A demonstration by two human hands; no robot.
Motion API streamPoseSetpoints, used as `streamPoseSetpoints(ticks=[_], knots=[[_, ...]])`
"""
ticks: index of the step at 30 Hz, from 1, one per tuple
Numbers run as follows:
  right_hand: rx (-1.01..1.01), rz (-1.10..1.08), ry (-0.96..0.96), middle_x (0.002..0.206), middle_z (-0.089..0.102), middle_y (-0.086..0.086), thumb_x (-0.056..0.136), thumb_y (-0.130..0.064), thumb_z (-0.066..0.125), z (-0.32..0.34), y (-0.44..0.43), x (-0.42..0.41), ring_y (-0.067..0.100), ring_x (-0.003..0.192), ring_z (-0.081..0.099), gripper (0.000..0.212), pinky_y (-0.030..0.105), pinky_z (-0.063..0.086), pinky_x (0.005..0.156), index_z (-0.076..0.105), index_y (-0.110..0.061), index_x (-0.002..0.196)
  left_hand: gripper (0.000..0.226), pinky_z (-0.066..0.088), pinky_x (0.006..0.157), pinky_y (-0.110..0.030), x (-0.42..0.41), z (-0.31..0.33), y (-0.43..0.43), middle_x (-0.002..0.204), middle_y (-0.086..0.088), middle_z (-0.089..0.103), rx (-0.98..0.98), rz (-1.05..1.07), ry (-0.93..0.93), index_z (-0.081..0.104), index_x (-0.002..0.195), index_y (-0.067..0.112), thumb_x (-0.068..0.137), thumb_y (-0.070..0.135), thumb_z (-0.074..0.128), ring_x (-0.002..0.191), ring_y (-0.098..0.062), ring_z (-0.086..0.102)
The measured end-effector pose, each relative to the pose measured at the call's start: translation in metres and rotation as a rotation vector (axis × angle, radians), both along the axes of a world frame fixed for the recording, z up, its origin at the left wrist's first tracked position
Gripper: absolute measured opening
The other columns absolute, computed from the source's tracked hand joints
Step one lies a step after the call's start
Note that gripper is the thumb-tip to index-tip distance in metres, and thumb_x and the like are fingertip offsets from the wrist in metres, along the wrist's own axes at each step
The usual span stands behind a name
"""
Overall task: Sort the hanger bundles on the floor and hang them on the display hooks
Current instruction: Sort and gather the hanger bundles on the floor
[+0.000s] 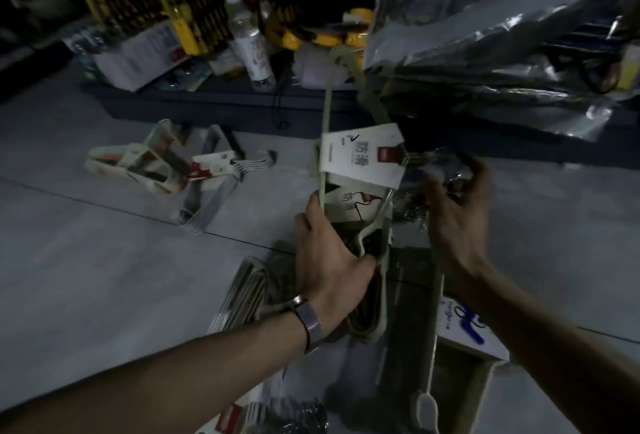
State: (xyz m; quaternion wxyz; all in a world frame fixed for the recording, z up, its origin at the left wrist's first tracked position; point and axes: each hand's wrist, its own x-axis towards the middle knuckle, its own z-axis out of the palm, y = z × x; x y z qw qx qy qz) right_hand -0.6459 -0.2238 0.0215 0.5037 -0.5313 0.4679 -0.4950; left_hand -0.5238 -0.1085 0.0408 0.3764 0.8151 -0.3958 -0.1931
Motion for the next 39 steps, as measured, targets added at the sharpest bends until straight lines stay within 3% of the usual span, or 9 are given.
streamPoseSetpoints(ticks=[3,10,17,21,27,31,34,37,39], knots=[[-0.025,0.062,0.158,0.129,0.059,0.009,0.093,-0.05,0.062,-0.009,-0.013,0.026,0.025,0.111,0.065,0.051,0.051,0.059,0.093,0.044,-0.037,0.139,0.096,0.04,0.065,-0.016,0.006,-0.003,0.001,0.129,-0.001,0.043,0.116,0.097,0.036,0.031,0.144,0.022,0.068,0.027,0.09,0.111,-0.022,0.053],[-0.063,0.166,0.301,0.14,0.028,0.008,0.1,-0.033,0.066,-0.02,-0.025,0.044,0.033,0.126,0.051,0.057,0.042,0.051,0.107,0.038,-0.022,0.148,0.097,0.045,0.103,-0.04,-0.003,-0.002,-0.023,0.142,-0.012,0.04,0.27,0.164,0.17,0.029,0.144,0.013,0.072,0.035,0.09,0.129,-0.032,0.045],[-0.201,0.144,0.236,0.138,0.03,0.003,0.099,-0.027,0.069,-0.027,-0.015,0.029,0.008,0.109,0.055,0.055,0.036,0.055,0.101,0.04,-0.027,0.146,0.092,0.041,0.086,-0.022,-0.019,-0.013,-0.013,0.136,-0.004,0.036,0.126,0.16,0.179,0.031,0.144,0.015,0.071,0.027,0.087,0.12,-0.022,0.043],[-0.237,0.14,0.257,0.137,0.027,0.002,0.098,-0.032,0.065,-0.035,-0.008,0.015,0.019,0.121,0.05,0.056,0.039,0.053,0.104,0.039,-0.02,0.147,0.098,0.028,0.06,-0.006,-0.027,-0.018,-0.004,0.14,0.0,0.031,0.112,0.061,0.181,0.023,0.151,0.02,0.075,0.025,0.086,0.108,-0.005,0.03],[-0.259,0.194,0.328,0.136,0.024,0.0,0.097,-0.032,0.068,-0.044,-0.002,0.008,0.009,0.117,0.044,0.057,0.028,0.049,0.104,0.041,-0.015,0.146,0.091,0.026,0.068,-0.002,-0.025,-0.023,0.0,0.137,0.003,0.017,0.205,0.054,0.189,0.021,0.147,0.017,0.08,0.026,0.083,0.115,-0.01,0.026],[-0.231,0.187,0.367,0.14,0.025,0.004,0.099,-0.034,0.068,-0.042,0.002,0.01,0.016,0.124,0.039,0.054,0.035,0.046,0.107,0.042,-0.016,0.144,0.092,0.019,0.087,-0.012,-0.022,-0.019,0.003,0.143,-0.004,0.019,0.299,0.022,0.214,0.017,0.149,0.014,0.083,0.025,0.081,0.133,-0.021,0.026],[-0.207,0.197,0.41,0.14,0.027,0.001,0.097,-0.041,0.069,-0.036,0.002,0.005,0.017,0.123,0.04,0.055,0.034,0.047,0.102,0.044,-0.022,0.143,0.102,0.033,0.095,-0.027,-0.016,-0.016,0.005,0.146,-0.008,0.028,0.317,0.011,0.2,0.017,0.152,0.015,0.077,0.028,0.086,0.137,-0.027,0.033],[-0.198,0.257,0.454,0.134,0.031,-0.001,0.102,-0.041,0.062,-0.03,-0.002,-0.004,0.019,0.117,0.047,0.039,0.027,0.048,0.093,0.052,-0.022,0.135,0.118,0.037,0.09,-0.03,-0.011,-0.001,0.001,0.148,-0.002,0.018,0.3,-0.027,0.066,0.004,0.159,0.022,0.075,0.048,0.084,0.131,-0.023,0.029],[-0.208,0.302,0.504,0.13,0.039,0.0,0.105,-0.043,0.054,-0.023,-0.005,-0.013,0.011,0.105,0.053,0.031,0.017,0.045,0.082,0.06,-0.021,0.126,0.092,0.038,0.079,-0.03,-0.006,0.017,-0.013,0.148,0.0,0.018,0.265,-0.115,-0.091,0.017,0.156,0.025,0.087,0.059,0.068,0.124,-0.02,0.03]])
